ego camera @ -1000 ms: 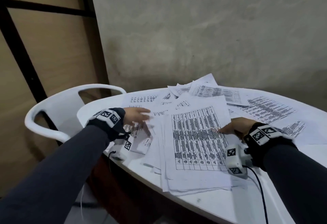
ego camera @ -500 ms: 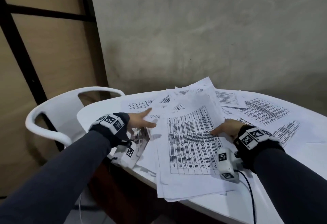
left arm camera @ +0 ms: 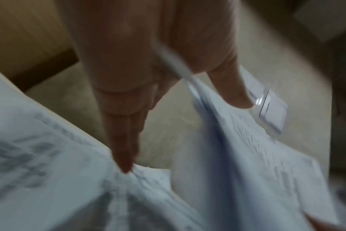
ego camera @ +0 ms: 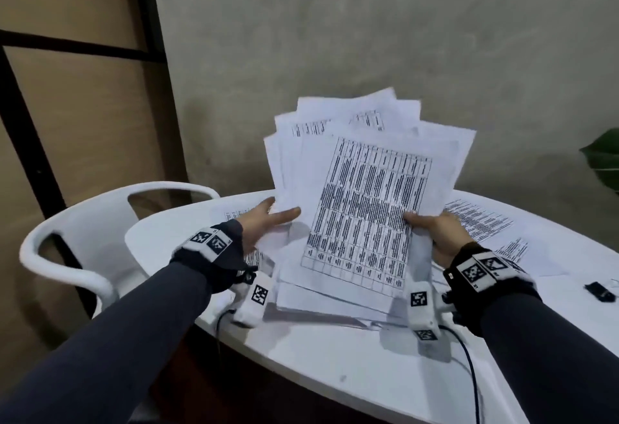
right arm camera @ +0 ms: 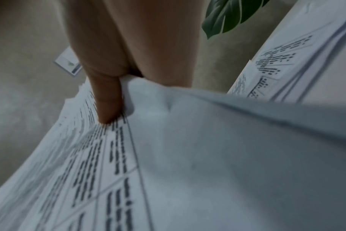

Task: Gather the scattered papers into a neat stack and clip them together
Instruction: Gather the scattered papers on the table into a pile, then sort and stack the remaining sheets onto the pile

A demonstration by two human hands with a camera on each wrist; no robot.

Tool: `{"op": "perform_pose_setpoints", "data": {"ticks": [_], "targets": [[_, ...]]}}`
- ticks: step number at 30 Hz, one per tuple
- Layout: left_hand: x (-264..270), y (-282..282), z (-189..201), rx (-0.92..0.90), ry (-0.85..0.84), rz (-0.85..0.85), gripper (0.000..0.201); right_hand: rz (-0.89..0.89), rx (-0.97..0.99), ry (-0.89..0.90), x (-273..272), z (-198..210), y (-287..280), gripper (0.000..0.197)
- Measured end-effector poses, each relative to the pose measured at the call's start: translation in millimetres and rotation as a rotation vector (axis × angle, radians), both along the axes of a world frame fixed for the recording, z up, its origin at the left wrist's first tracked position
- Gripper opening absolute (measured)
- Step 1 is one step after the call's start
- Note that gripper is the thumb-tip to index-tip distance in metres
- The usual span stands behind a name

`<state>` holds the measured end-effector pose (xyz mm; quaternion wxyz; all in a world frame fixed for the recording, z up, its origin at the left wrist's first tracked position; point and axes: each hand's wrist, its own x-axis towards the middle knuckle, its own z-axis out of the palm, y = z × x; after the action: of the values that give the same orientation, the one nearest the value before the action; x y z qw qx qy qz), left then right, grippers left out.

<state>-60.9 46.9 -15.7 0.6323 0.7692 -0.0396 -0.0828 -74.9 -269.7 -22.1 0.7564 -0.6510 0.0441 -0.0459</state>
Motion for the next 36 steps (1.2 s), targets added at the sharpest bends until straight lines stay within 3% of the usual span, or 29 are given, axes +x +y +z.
{"op": "perform_pose_setpoints", "data": {"ticks": [4,7,10,11,14,18,20,21,23,25,27,29,30,33,36], "targets": [[-13.4,-27.8,30.7,-0.120,-0.191,-0.005,0.051,0.007,0.031,-0.143,-1.8,23.3,8.9,0.040],[-8.1,-32.9,44.1,-0.139,-0.333,0.074,0.044,-0.012,0.081,-0.230,-2.8,40.2,10.1,0.029],[0.6,-22.7,49.9,-0.093,-0.390,0.085,0.048,-0.032,0.027,-0.294,-4.6,49.0,6.8,0.069],[3.5,-18.6,50.5,-0.061,-0.393,0.092,0.051,-0.047,-0.006,-0.322,-5.0,48.9,6.1,0.073],[5.3,-17.6,52.5,-0.169,-0.388,0.076,0.022,0.011,-0.056,-0.350,-14.0,52.9,8.3,0.047],[-0.8,-33.4,66.8,-0.242,-0.423,0.071,0.052,0.034,-0.184,-0.363,-8.3,58.1,14.9,0.060],[1.6,-41.5,75.1,-0.286,-0.445,0.084,0.084,0.001,-0.223,-0.336,-3.6,64.9,23.7,0.067],[2.7,-43.4,78.1,-0.307,-0.465,0.126,0.103,-0.009,-0.192,-0.333,0.5,67.7,25.5,0.058],[12.8,-43.1,75.4,-0.345,-0.472,0.183,0.126,-0.030,-0.105,-0.349,-2.7,77.3,30.1,0.017],[11.4,-46.7,73.8,-0.279,-0.394,0.187,0.125,-0.085,-0.018,-0.361,-2.8,83.8,29.9,0.015],[10.8,-48.7,66.6,-0.107,-0.287,0.169,0.088,-0.071,-0.043,-0.364,0.1,84.3,28.5,0.034],[21.7,-44.6,58.0,-0.036,-0.235,0.189,0.036,-0.025,-0.140,-0.280,11.7,80.3,20.8,0.079],[28.2,-42.8,54.2,-0.029,-0.223,0.213,0.024,0.011,-0.176,-0.223,20.1,75.8,13.4,0.087],[46.2,-24.7,42.9,0.026,-0.104,0.335,0.037,-0.003,-0.433,-0.011,35.5,62.4,-14.5,0.062],[76.7,10.4,8.8,0.208,0.059,0.360,0.056,-0.006,-1.048,0.257,55.1,33.3,-44.7,0.068]]}}
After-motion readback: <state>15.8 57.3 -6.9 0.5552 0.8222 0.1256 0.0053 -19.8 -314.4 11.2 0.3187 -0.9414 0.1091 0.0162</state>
